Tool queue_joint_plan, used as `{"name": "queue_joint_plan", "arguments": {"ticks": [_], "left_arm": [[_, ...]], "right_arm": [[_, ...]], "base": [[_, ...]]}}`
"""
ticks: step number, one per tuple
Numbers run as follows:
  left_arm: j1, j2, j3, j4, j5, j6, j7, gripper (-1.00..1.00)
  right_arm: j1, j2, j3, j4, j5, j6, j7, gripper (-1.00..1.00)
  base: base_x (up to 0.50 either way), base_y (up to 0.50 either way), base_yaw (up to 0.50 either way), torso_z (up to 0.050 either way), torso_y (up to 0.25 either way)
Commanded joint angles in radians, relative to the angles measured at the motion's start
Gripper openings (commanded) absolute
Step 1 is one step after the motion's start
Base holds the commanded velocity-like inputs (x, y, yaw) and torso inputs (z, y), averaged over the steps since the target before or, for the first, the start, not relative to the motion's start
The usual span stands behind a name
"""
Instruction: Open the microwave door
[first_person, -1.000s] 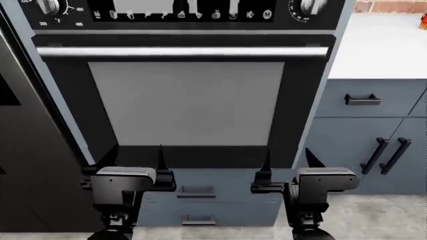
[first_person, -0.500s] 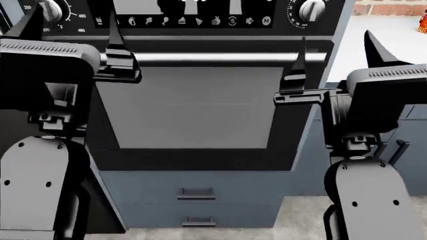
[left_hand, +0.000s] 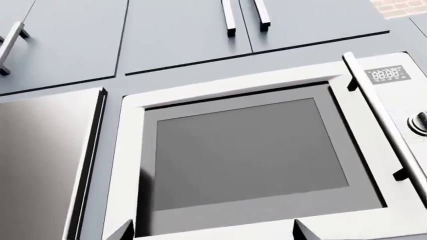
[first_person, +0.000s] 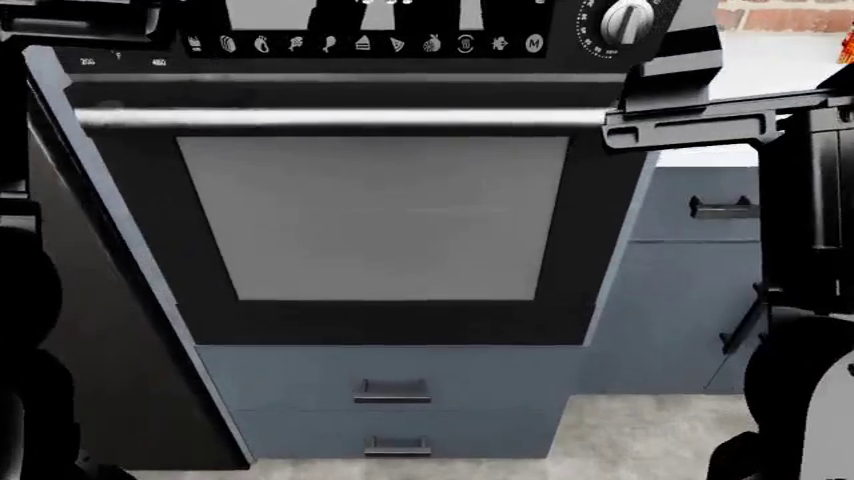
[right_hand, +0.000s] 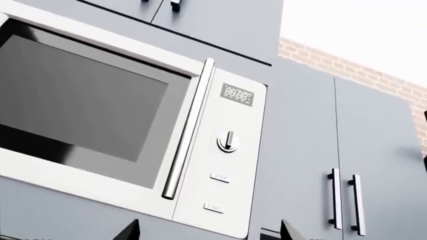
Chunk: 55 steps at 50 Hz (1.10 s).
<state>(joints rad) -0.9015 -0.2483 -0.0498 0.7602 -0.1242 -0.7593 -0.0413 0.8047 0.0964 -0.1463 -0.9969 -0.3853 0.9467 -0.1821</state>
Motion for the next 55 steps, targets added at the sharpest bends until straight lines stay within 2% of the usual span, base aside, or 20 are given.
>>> {"name": "queue_joint_plan", "arguments": {"ticks": [1, 12, 16, 55], "left_arm": [[-0.005, 0.000, -0.007, 0.021, -0.013, -0.014, -0.006, 1.00], [-0.005, 0.002, 0.004, 0.020, -0.018, -0.014, -0.012, 1.00], [-0.006, 0.002, 0.008, 0.025, -0.021, -0.019, -0.014, 1.00], [-0.006, -0.002, 0.020, 0.012, -0.045, -0.012, -0.032, 1.00]], "right_arm": [[0.015, -0.080, 0.011, -0.044, -0.156, 0.020, -0.145, 1.00], [-0.008, -0.071, 0.031, -0.041, -0.120, 0.012, -0.124, 1.00], [-0.011, -0.074, 0.035, -0.044, -0.120, 0.015, -0.132, 1.00], [-0.035, -0.074, 0.079, -0.043, -0.045, 0.011, -0.114, 1.00]], "base": [[0.50, -0.04, 0.00, 0.000, 0.000], [0.50, -0.06, 0.00, 0.000, 0.000], [0.00, 0.00, 0.00, 0.000, 0.000], [-0.01, -0.50, 0.00, 0.000, 0.000]]}}
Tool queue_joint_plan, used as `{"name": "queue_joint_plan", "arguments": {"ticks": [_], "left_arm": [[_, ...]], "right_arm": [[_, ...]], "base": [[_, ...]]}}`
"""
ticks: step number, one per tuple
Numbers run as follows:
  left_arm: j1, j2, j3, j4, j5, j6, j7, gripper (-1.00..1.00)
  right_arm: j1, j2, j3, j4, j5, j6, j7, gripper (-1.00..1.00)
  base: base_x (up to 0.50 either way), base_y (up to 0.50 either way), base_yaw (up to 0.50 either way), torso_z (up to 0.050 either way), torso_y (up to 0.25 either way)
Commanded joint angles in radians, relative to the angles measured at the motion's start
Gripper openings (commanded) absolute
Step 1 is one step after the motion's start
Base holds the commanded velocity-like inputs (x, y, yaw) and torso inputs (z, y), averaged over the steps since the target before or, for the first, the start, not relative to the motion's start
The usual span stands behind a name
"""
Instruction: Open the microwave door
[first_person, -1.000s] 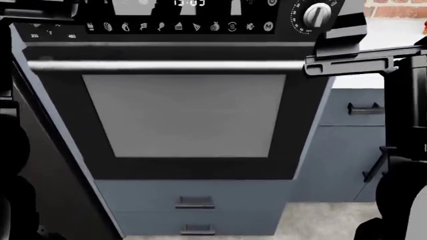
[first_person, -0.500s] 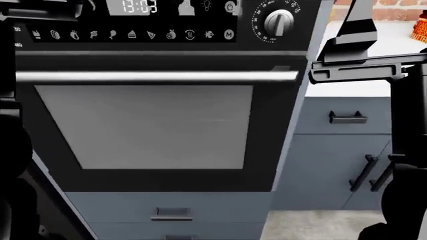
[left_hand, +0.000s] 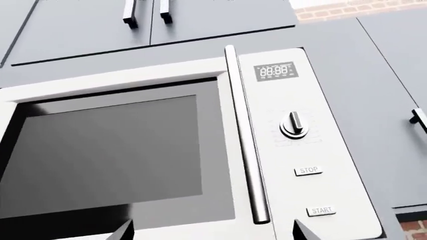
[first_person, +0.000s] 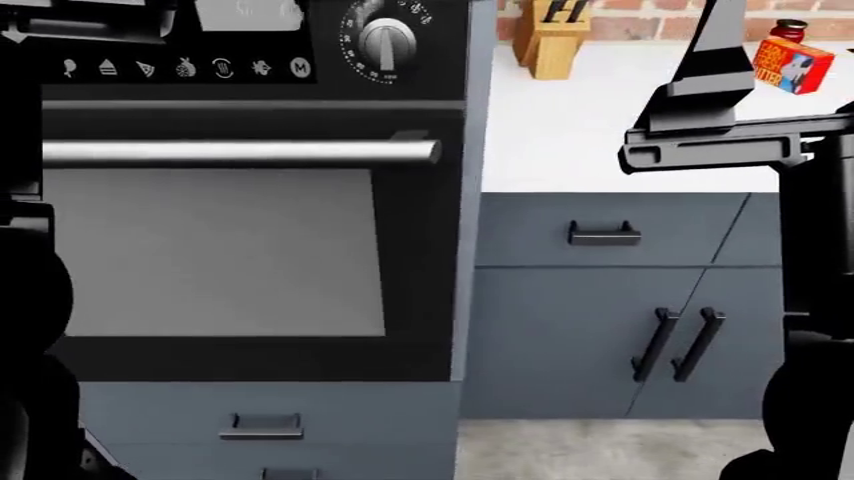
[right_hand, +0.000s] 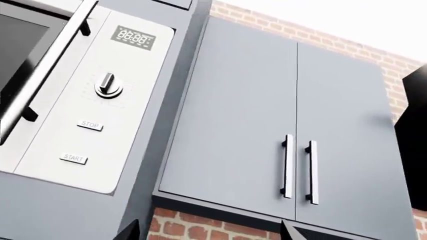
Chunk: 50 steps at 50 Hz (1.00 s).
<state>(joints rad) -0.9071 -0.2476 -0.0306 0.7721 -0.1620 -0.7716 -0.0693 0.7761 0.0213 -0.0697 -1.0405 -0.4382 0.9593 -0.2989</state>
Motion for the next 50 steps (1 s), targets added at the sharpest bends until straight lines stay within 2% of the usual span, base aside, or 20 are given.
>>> {"name": "queue_joint_plan", "arguments": {"ticks": [1, 8, 14, 27, 41, 50], "left_arm": [[-0.001, -0.004, 0.001, 0.000, -0.007, 0.000, -0.005, 1.00], [0.000, -0.006, 0.000, 0.001, -0.011, 0.000, -0.008, 1.00], [-0.002, -0.008, 0.002, 0.000, -0.014, 0.001, -0.011, 1.00], [-0.002, -0.015, -0.012, 0.005, -0.027, -0.001, -0.014, 1.00], [-0.009, -0.021, -0.005, 0.003, -0.030, -0.004, -0.022, 1.00], [-0.030, -0.028, 0.004, -0.013, -0.028, -0.003, -0.025, 1.00]], "right_arm": [[-0.006, 0.002, 0.002, 0.000, 0.008, -0.001, 0.004, 1.00], [-0.012, 0.004, -0.001, 0.003, 0.013, -0.007, 0.010, 1.00], [-0.020, 0.010, -0.010, 0.004, 0.019, -0.019, 0.018, 1.00], [-0.023, 0.018, -0.034, 0.007, 0.007, -0.013, 0.023, 1.00], [-0.029, 0.023, -0.033, 0.007, 0.001, -0.020, 0.021, 1.00], [-0.033, 0.027, -0.036, 0.010, -0.004, -0.017, 0.022, 1.00]], "base": [[0.00, -0.50, 0.00, 0.000, 0.000], [0.00, -0.47, 0.00, 0.000, 0.000], [0.01, 0.00, 0.00, 0.000, 0.000], [0.48, -0.11, 0.00, 0.000, 0.000], [0.02, 0.12, 0.00, 0.000, 0.000], [0.26, 0.00, 0.00, 0.000, 0.002]]}}
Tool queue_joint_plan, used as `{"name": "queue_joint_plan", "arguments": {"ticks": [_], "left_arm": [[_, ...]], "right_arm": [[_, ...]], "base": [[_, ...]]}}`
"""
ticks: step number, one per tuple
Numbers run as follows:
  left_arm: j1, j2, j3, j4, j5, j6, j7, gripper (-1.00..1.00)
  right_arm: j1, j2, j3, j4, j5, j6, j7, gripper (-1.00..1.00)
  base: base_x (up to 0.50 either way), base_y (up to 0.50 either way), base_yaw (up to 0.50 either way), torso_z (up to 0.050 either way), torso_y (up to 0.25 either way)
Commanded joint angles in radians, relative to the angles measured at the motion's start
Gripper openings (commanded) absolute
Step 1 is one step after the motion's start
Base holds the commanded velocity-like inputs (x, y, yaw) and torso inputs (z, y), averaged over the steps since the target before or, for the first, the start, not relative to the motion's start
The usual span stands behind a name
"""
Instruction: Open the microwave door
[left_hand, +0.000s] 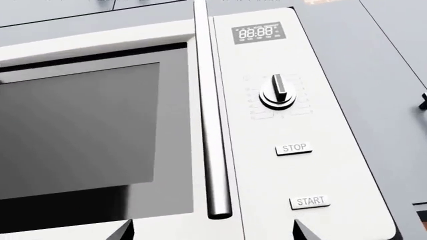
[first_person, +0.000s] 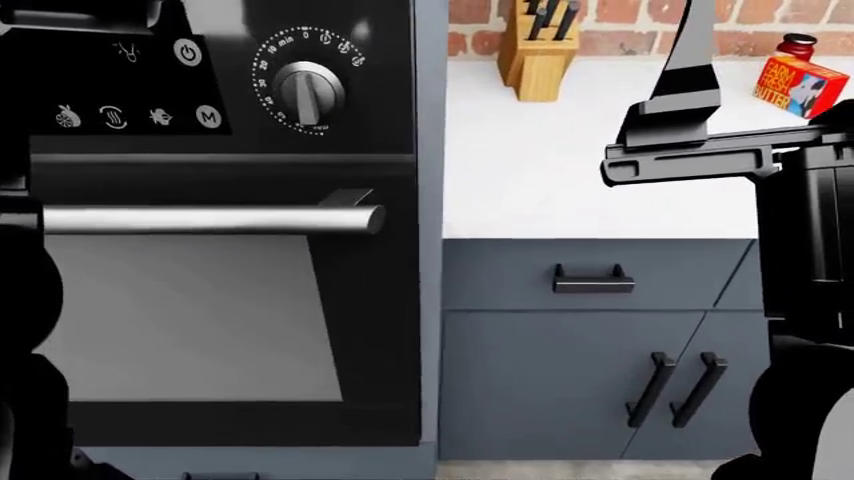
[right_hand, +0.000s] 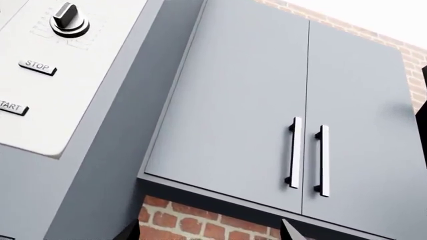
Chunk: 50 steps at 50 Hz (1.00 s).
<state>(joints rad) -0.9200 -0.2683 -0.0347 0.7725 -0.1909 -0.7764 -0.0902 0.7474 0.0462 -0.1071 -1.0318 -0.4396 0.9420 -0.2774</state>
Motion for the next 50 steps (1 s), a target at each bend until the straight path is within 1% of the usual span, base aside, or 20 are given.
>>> {"name": "queue_joint_plan", "arguments": {"ticks": [1, 5, 10, 13, 20, 36, 50], "left_arm": [[-0.019, -0.008, 0.010, -0.018, 0.001, 0.003, -0.004, 1.00], [-0.078, -0.012, 0.023, -0.061, -0.001, -0.020, 0.000, 1.00], [-0.251, 0.006, 0.013, -0.156, -0.046, -0.133, 0.010, 1.00], [-0.346, 0.013, 0.021, -0.222, -0.056, -0.177, 0.013, 1.00], [-0.487, 0.024, 0.051, -0.401, -0.054, -0.181, 0.027, 1.00], [-0.653, 0.041, 0.146, -0.766, -0.003, -0.062, 0.059, 1.00], [-0.706, 0.052, 0.188, -0.937, 0.029, 0.034, 0.062, 1.00]], "right_arm": [[-0.004, 0.001, 0.002, 0.001, -0.002, 0.000, 0.001, 1.00], [-0.004, 0.001, 0.001, -0.002, -0.003, 0.002, 0.000, 1.00], [-0.007, -0.005, 0.005, -0.006, -0.009, -0.001, -0.010, 1.00], [-0.009, -0.009, 0.009, -0.005, -0.011, -0.004, -0.015, 1.00], [-0.008, -0.009, 0.009, -0.003, -0.007, -0.003, -0.014, 1.00], [-0.001, -0.009, 0.010, -0.005, -0.008, 0.003, -0.019, 1.00], [0.002, -0.006, 0.007, -0.001, -0.008, 0.003, -0.017, 1.00]], "base": [[0.00, 0.00, 0.00, 0.000, 0.000], [0.00, 0.00, 0.00, 0.000, 0.000], [0.00, 0.00, 0.00, 0.000, 0.000], [0.00, 0.00, 0.00, 0.000, 0.000], [0.00, 0.00, 0.00, 0.000, 0.000], [0.00, 0.00, 0.00, 0.000, 0.000], [0.00, 0.00, 0.00, 0.000, 0.000]]}}
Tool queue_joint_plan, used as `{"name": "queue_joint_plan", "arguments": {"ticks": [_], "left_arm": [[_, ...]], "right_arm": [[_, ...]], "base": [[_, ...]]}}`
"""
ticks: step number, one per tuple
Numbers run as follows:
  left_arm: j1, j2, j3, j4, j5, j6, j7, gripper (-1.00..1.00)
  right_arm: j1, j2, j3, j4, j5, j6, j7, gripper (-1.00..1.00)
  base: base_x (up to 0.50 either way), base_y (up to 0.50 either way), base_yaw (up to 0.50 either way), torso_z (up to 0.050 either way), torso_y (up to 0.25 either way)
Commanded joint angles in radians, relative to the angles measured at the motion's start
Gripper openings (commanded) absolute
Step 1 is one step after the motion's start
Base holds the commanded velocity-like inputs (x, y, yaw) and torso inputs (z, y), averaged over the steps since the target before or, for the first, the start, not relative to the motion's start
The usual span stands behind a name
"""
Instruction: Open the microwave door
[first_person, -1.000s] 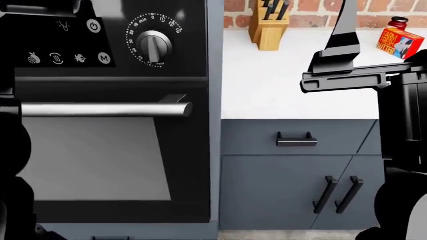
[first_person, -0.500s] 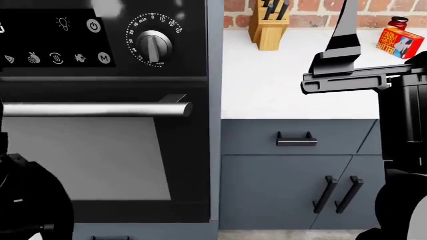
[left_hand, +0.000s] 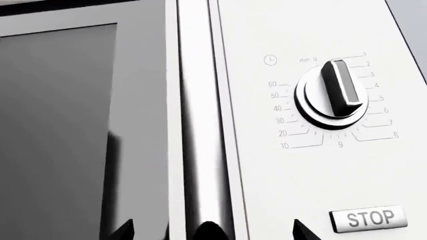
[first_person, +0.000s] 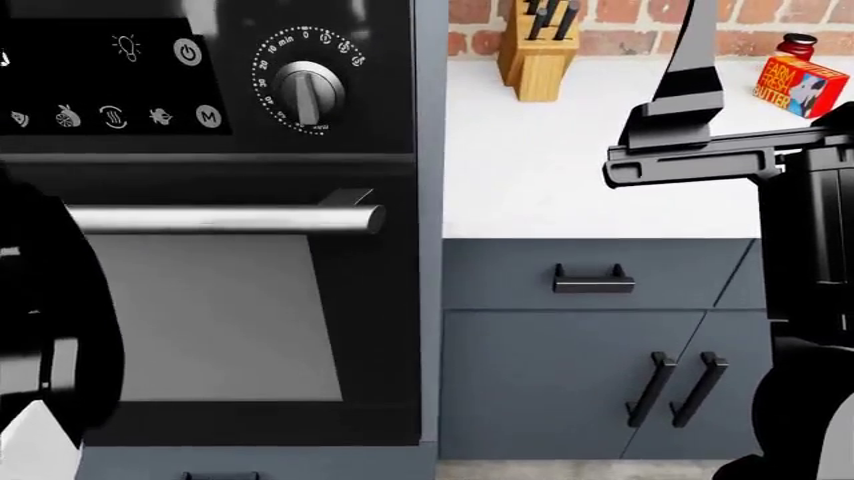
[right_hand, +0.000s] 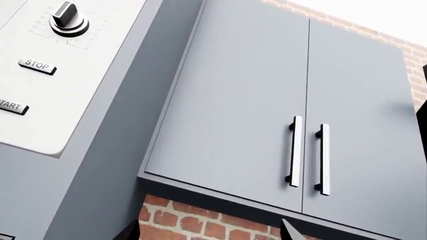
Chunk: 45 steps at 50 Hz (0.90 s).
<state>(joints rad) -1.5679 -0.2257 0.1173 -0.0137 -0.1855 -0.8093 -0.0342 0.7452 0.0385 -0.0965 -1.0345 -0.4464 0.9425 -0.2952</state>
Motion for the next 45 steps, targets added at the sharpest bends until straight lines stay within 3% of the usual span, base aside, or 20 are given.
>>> {"name": "queue_joint_plan", "arguments": {"ticks": [1, 13, 14, 29, 45], "left_arm": [[-0.060, 0.009, 0.039, -0.162, 0.026, 0.073, 0.006, 1.00], [-0.072, 0.010, 0.054, -0.232, 0.039, 0.123, 0.002, 1.00], [-0.071, 0.009, 0.054, -0.227, 0.038, 0.124, 0.002, -1.00], [-0.046, -0.005, 0.036, -0.103, 0.011, 0.070, -0.006, -1.00], [0.046, -0.042, -0.030, 0.272, -0.085, -0.153, -0.014, -1.00]], "right_arm": [[0.003, 0.002, -0.004, 0.001, -0.001, 0.002, 0.002, 1.00], [0.002, -0.002, -0.001, -0.004, -0.014, 0.004, -0.008, 1.00], [0.002, -0.003, -0.001, -0.004, -0.015, 0.004, -0.009, 1.00], [0.002, -0.005, -0.004, -0.005, -0.023, 0.004, -0.013, 1.00], [0.000, -0.012, 0.000, -0.005, -0.031, -0.001, -0.019, 1.00]], "base": [[0.00, 0.00, 0.00, 0.000, 0.000], [0.00, 0.00, 0.00, 0.000, 0.000], [0.00, 0.00, 0.00, 0.000, 0.000], [0.00, 0.00, 0.00, 0.001, 0.000], [0.00, 0.00, 0.00, 0.000, 0.000]]}}
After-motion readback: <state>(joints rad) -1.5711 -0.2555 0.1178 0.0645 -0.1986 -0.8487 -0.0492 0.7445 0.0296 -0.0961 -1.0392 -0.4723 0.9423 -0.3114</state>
